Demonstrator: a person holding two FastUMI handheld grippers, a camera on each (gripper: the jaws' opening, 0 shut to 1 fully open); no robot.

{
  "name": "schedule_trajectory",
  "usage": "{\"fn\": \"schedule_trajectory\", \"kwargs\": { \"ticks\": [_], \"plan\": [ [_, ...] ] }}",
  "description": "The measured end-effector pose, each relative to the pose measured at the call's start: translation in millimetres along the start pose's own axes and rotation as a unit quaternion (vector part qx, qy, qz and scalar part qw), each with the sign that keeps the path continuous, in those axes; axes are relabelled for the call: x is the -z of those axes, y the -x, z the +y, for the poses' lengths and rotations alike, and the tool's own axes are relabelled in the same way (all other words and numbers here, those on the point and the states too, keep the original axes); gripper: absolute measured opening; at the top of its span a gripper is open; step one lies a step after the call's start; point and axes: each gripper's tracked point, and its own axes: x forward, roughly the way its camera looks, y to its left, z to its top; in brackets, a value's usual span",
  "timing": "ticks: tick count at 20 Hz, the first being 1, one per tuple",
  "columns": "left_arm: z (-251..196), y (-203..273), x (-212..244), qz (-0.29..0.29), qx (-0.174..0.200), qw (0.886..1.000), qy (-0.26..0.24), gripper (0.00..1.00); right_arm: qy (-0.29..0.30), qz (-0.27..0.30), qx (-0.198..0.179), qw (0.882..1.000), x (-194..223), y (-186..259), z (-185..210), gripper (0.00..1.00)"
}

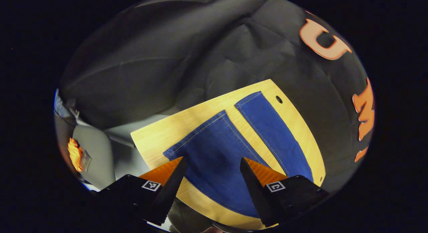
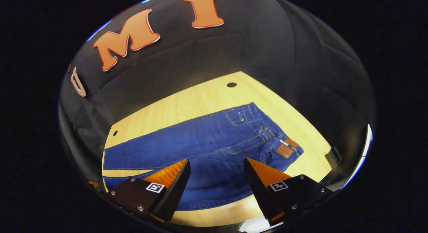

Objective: Grasp the waist and the cuffs of the jeans and fold them to make the two legs overlap; first hold the waist and fold one-third of the jeans toward the cuffs, then hold the cuffs and fold the remaining one-third in the same direction to finish folding.

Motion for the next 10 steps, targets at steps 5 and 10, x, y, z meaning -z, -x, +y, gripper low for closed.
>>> {"fn": "schedule_trajectory", "kwargs": {
  "ticks": [5,10],
  "plan": [
    [33,-18,18,0.052,0.021,0.994,0.092,0.98,-0.052,0.037,0.006,0.998,20,-10,-5,0.99],
    [37,-35,14,0.072,0.073,0.984,0.144,0.95,-0.102,0.061,0.016,0.993,40,-17,1,0.98]
  ]
}}
